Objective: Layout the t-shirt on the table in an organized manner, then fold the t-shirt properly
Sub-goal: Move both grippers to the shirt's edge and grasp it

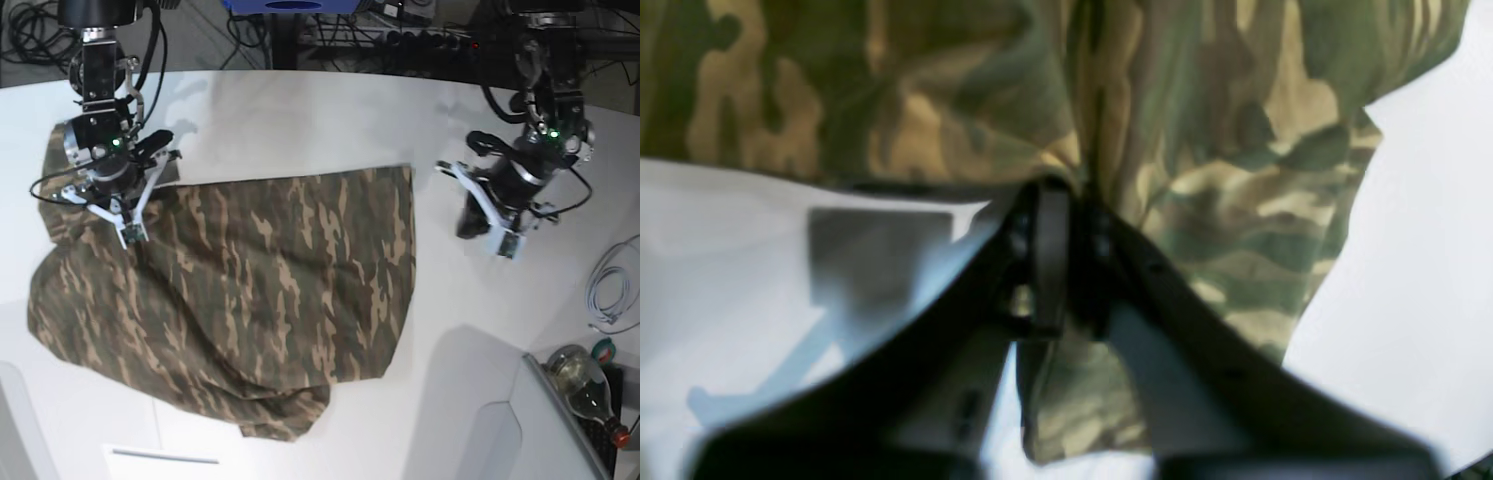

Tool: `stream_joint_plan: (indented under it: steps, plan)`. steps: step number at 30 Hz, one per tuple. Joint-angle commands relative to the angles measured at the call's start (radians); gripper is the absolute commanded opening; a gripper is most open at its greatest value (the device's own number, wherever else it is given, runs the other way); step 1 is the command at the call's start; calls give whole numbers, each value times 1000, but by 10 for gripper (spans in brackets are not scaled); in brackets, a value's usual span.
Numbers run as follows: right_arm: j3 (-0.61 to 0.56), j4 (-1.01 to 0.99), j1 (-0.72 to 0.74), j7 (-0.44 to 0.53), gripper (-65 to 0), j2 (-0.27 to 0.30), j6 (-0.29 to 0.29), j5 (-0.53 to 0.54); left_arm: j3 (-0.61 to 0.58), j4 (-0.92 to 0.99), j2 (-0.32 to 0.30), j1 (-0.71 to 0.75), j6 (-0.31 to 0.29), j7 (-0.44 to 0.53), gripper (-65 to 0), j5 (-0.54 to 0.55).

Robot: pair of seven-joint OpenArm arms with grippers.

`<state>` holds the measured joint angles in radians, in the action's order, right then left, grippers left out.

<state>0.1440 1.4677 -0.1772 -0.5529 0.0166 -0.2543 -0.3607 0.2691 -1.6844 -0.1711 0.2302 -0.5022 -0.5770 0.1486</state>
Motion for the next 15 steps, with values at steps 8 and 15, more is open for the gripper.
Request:
stream_joint_plan:
  steps: [8,15]
  plan:
    - [3,138,-74,-39,-161,-28,-47,1,65,57,48,2,12,13,-63,107]
    - [10,244,-132,69,-156,-102,-63,1,2,310,-23,-65,12,13,-63,451]
